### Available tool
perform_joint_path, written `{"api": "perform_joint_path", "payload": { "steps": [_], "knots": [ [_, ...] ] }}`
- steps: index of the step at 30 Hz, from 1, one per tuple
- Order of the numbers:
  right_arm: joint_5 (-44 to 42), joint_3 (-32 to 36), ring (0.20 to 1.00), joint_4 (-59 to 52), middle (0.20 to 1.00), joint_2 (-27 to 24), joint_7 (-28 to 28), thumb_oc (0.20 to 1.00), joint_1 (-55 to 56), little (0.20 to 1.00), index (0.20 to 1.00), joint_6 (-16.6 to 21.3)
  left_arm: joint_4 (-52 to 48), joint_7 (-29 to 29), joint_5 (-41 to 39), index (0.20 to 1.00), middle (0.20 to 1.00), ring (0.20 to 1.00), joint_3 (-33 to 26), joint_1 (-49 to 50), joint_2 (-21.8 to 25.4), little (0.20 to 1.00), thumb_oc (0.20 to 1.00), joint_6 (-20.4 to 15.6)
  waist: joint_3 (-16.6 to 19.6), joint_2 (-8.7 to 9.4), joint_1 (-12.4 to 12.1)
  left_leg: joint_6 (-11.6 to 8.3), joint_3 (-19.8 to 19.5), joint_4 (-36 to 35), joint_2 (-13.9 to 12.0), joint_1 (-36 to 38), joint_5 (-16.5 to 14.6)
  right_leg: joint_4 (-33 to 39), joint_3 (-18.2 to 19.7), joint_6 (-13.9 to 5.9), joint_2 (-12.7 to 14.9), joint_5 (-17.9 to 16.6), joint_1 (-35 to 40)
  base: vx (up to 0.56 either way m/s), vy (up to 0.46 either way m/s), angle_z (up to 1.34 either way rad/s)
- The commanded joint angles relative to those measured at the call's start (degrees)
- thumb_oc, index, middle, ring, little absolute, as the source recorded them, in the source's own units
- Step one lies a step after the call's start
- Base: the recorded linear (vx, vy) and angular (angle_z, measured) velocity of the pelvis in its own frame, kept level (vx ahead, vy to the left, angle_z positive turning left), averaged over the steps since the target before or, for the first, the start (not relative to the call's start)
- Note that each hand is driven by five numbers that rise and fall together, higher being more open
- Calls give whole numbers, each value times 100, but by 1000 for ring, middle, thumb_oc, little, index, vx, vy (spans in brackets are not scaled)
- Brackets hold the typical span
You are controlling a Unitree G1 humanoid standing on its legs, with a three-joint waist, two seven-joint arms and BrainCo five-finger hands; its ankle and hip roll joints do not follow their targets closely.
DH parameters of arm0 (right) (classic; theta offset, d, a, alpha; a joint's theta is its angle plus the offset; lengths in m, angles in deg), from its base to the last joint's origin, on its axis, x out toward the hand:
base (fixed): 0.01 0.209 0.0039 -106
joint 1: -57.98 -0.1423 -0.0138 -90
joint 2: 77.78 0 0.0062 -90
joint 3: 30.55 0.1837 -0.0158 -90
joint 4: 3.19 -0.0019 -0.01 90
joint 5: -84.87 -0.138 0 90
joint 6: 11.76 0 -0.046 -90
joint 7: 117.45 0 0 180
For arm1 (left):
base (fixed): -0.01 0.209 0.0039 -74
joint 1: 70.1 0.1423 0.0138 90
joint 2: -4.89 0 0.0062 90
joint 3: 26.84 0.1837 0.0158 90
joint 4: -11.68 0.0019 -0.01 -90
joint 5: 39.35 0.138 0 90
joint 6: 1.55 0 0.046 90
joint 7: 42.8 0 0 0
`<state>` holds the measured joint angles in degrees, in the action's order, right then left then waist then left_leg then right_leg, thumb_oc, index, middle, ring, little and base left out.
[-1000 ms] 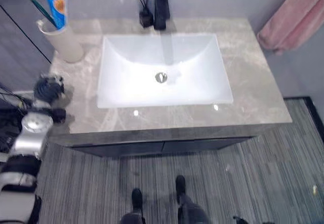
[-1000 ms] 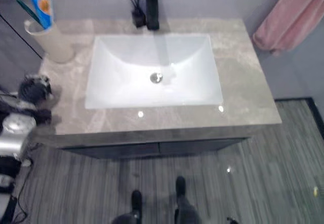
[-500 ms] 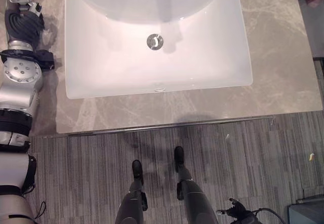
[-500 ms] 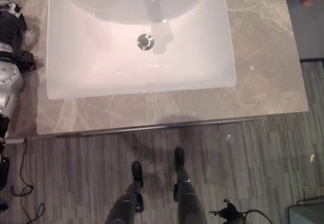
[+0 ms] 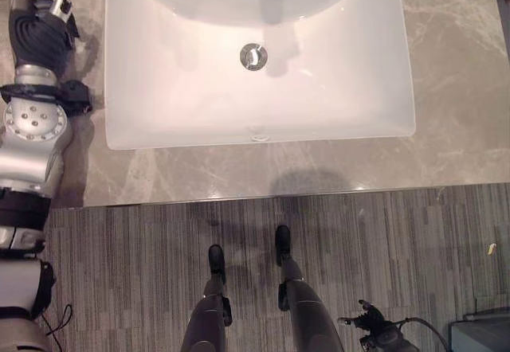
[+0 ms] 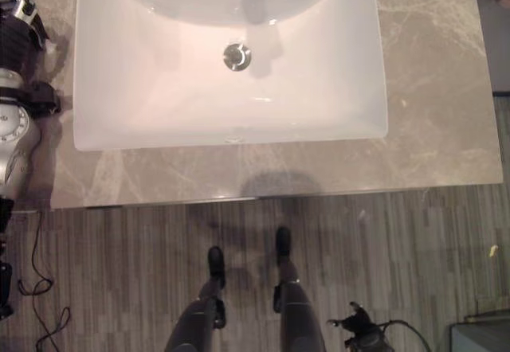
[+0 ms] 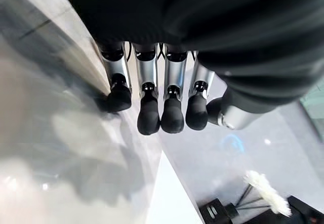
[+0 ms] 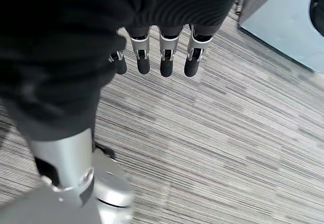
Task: Put brush and paste in cup on sink, flatten towel.
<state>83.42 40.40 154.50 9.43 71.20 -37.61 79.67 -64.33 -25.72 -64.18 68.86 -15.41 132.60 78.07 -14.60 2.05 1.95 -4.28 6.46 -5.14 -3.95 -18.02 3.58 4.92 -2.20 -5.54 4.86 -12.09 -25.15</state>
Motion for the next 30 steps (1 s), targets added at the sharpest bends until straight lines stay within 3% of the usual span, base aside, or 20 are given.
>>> {"api": "perform_joint_path", "payload": {
  "steps": [1, 10, 15, 16, 18, 19, 21, 23, 27, 29, 30],
  "knots": [
    [28, 183, 1000, 64, 1000, -146, 63, 1000, 170, 1000, 1000, -94, -785, -256, -353, 200, 200, 200, -331, 1126, -532, 200, 200, -381, 111, -31, -133, 108, -389, 14, 149, 40, 183, -92, -17, -368, 412, 654, 1115, 31, 37, 7],
    [504, 350, 1000, 64, 1000, -77, -102, 1000, 414, 1000, 1000, -166, -2282, -1064, -663, 200, 200, 200, -955, 2843, -1157, 200, 200, -466, 378, 7, -264, 263, -418, 14, 339, 891, -101, -364, -164, -383, 526, 947, 1875, 54, 51, 11],
    [858, 431, 1000, -82, 1000, -104, -247, 1000, 479, 1000, 1000, -119, -2808, -1492, -855, 200, 200, 200, -1334, 3819, -1518, 200, 200, -525, 576, 18, -357, 477, -364, 663, 557, 1198, -600, -1101, -67, -486, 714, 1049, 2065, 31, 153, 9],
    [934, 402, 1000, -133, 1000, -100, -257, 1000, 413, 1000, 1000, -88, -2756, -1460, -951, 200, 200, 200, -1436, 3977, -1675, 200, 200, -554, 517, -49, -393, 559, -329, 751, 521, 1277, -634, -1782, -74, -501, 602, 1056, 1894, -50, 85, -5],
    [950, 395, 1000, -153, 1000, -103, -268, 1000, 429, 1000, 1000, -60, -2742, -1499, -919, 200, 200, 200, -1474, 4077, -1738, 200, 200, -553, 509, -89, -402, 571, -309, 775, 498, 1339, -658, -2128, -73, -495, 499, 1160, 1749, -34, 74, -19],
    [890, 349, 1000, -221, 1000, -81, -272, 1000, 409, 1000, 1000, -25, -2657, -1515, -939, 200, 200, 200, -1407, 4033, -1730, 200, 200, -574, 500, -105, -270, 584, -379, 770, 514, 1430, -650, -2253, 194, -359, -30, 1389, 1630, 5, 50, -28],
    [828, 272, 1000, -174, 1000, -62, -297, 1000, 477, 1000, 1000, 20, -2602, -1568, -968, 200, 200, 200, -1456, 4004, -1792, 200, 200, -622, 554, -71, -232, 622, -423, 796, 593, 1476, -662, -2037, 332, -198, -402, 1485, 1493, 26, 23, -7],
    [945, 115, 1000, -226, 1000, -46, -335, 1000, 610, 1000, 1000, 36, -2487, -1447, -904, 200, 200, 200, -1550, 3983, -1931, 200, 200, -690, 592, 33, -312, 625, -363, 834, 683, 1557, -702, -1630, -139, 38, -364, 1418, 1636, 56, -54, -5],
    [913, 217, 1000, 85, 1000, -44, -346, 1000, 747, 1000, 1000, 22, -2507, -1546, -956, 200, 200, 200, -1533, 4004, -2165, 200, 200, -600, 680, 63, -269, 516, -467, 1003, 676, 1668, -786, -1366, -78, 141, -540, 1527, 2016, 75, -110, 26],
    [1039, 295, 1000, 338, 1000, -183, -364, 1000, 939, 1000, 1000, -17, -2490, -1688, -1164, 200, 200, 200, -1492, 3997, -2315, 200, 200, -597, 664, 89, -264, 330, -469, 1730, 682, 1496, -782, -1099, -201, 315, -553, 1509, 2297, 99, -194, 13],
    [1040, 297, 1000, 337, 1000, -185, -364, 1000, 941, 1000, 1000, -16, -2490, -1689, -1165, 200, 200, 200, -1490, 3997, -2317, 200, 200, -597, 663, 81, -252, 326, -484, 1772, 677, 1475, -801, -1088, -216, 318, -558, 1504, 2304, 64, -201, 21]
  ]
}}
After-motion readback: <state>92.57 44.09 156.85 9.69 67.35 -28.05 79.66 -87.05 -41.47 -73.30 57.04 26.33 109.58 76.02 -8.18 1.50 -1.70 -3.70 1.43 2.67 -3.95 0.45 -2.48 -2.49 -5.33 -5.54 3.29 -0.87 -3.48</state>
